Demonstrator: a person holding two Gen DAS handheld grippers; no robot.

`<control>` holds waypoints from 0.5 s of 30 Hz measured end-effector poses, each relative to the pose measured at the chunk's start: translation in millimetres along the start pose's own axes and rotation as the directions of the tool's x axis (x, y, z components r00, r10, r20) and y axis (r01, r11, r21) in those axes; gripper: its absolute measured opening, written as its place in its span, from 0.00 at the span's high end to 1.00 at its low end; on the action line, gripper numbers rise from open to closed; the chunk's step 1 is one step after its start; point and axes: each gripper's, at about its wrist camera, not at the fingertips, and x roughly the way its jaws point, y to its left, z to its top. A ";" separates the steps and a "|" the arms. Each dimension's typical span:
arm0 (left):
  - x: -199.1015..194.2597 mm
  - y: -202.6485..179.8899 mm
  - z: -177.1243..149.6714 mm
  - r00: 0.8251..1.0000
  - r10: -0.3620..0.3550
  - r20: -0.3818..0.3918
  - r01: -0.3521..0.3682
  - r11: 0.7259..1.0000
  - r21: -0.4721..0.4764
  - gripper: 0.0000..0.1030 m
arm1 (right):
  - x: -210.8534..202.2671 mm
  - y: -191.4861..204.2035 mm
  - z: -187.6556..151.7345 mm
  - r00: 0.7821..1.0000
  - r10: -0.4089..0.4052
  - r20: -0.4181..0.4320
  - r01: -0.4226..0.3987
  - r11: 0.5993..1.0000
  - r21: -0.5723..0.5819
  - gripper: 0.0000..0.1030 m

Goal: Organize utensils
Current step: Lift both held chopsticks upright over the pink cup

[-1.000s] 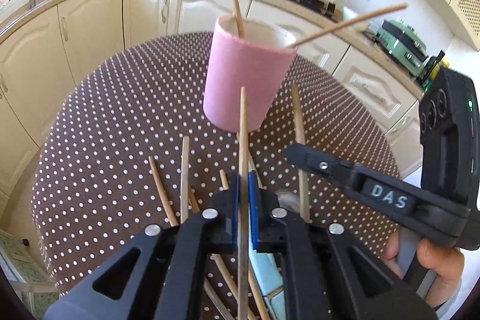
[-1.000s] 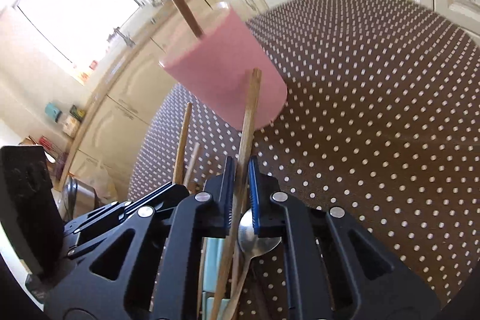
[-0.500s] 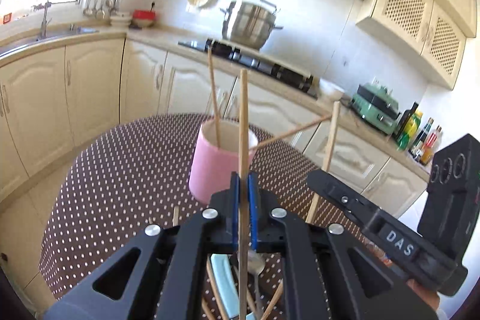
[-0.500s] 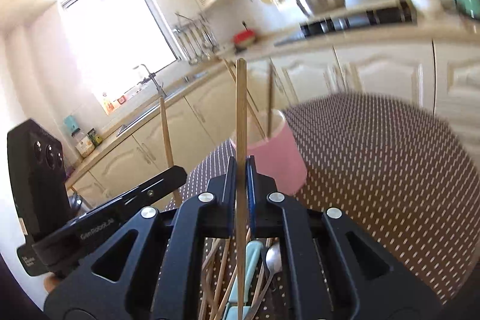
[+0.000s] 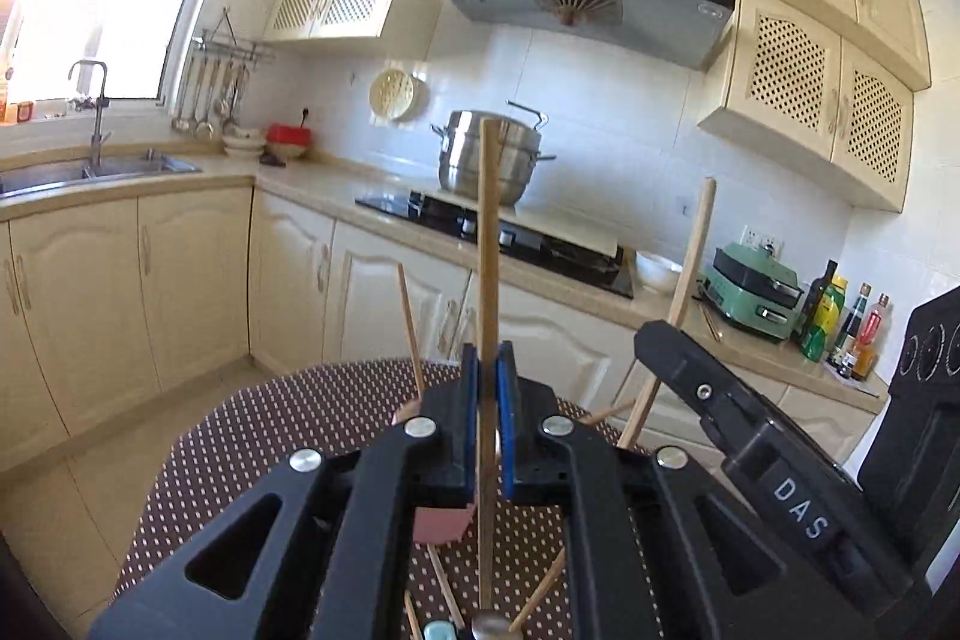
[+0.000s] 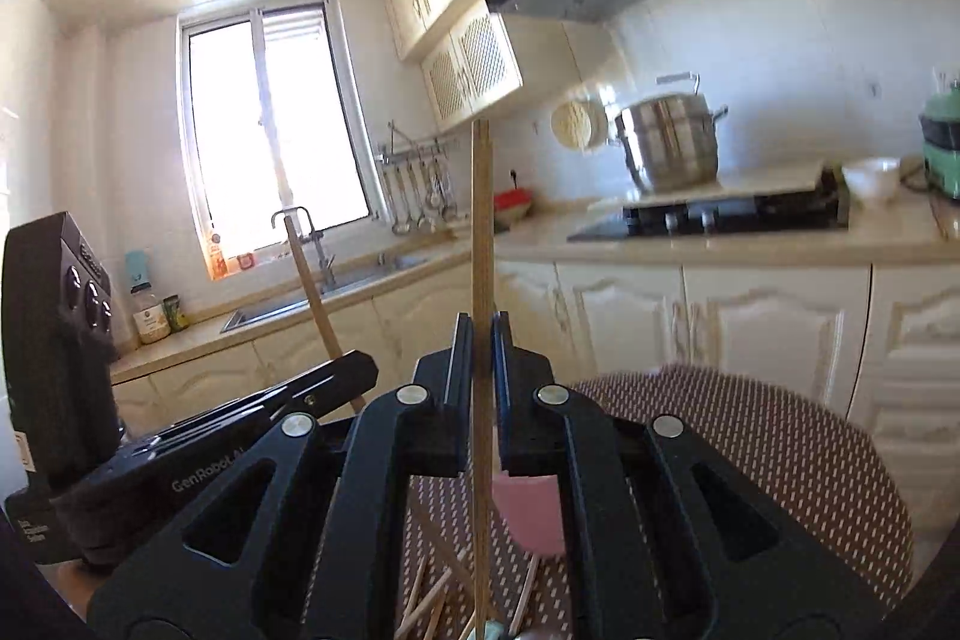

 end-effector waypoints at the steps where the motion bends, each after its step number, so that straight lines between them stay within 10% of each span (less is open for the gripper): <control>1: 0.5 -0.9 4.3 1.000 0.010 0.019 -0.011 1.000 0.005 0.94 | 1.3 0.8 3.9 1.000 -0.002 0.018 0.002 1.000 -0.007 0.93; 15: 18.2 13.7 37.4 0.983 0.062 0.171 -0.056 0.998 -0.037 0.94 | 33.2 8.2 26.3 0.976 -0.048 0.210 0.071 0.992 -0.100 0.93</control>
